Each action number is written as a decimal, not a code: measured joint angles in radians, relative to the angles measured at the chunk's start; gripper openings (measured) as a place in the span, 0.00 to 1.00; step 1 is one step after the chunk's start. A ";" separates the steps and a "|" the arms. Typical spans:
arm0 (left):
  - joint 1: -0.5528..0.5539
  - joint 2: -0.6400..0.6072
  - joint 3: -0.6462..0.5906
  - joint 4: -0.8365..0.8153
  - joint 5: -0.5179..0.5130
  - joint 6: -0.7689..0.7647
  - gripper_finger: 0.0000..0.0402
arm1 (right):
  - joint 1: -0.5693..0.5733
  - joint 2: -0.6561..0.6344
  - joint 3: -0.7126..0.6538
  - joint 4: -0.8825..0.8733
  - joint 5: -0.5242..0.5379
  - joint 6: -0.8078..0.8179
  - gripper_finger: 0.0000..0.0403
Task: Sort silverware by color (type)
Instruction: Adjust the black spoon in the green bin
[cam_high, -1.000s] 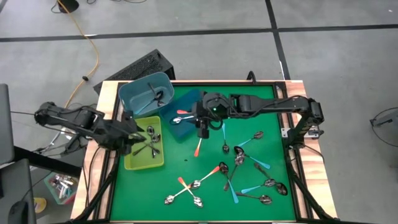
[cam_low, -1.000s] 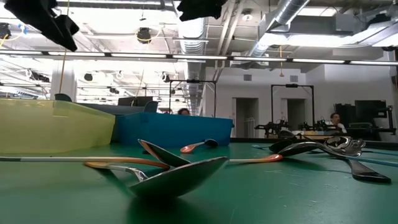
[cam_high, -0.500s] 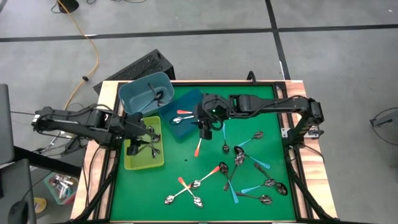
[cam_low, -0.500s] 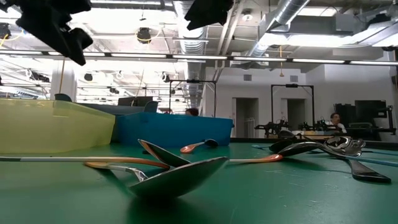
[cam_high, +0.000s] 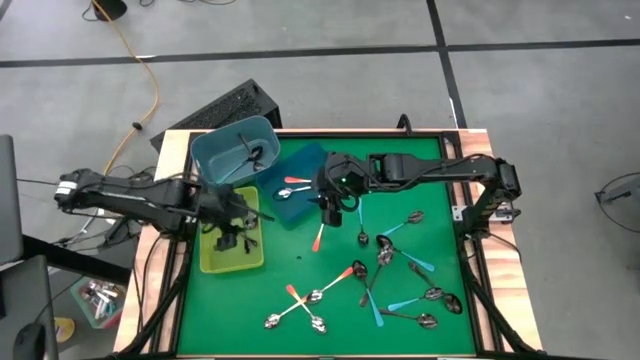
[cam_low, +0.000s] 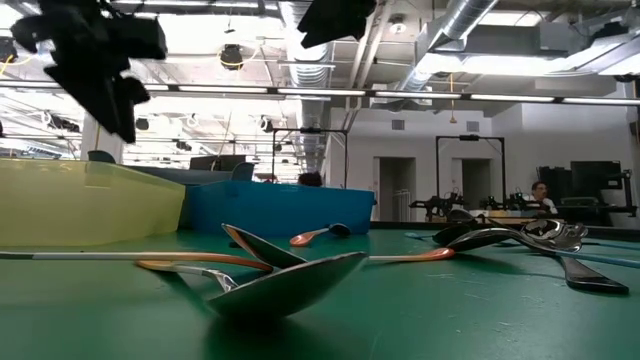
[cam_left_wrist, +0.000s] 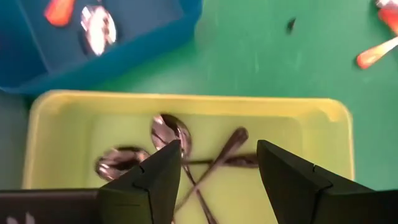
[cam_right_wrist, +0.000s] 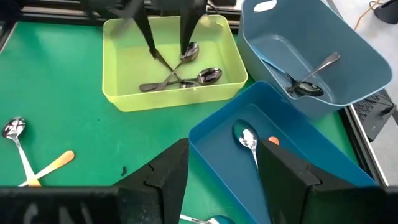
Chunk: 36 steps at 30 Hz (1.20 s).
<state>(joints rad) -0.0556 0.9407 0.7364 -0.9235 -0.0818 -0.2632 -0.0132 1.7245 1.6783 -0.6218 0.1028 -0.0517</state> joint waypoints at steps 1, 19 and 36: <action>-0.001 0.036 0.000 0.003 0.007 -0.007 0.48 | 0.000 0.000 0.000 -0.001 0.000 0.000 0.49; -0.158 0.231 -0.003 0.046 -0.077 -0.057 0.48 | 0.055 0.000 0.000 -0.166 -0.002 0.026 0.49; -0.177 0.187 -0.125 0.127 -0.057 -0.106 0.48 | 0.066 0.000 0.000 -0.185 -0.001 0.028 0.49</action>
<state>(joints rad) -0.2321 1.1276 0.6114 -0.7962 -0.1387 -0.3693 0.0525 1.7245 1.6783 -0.8073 0.1017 -0.0235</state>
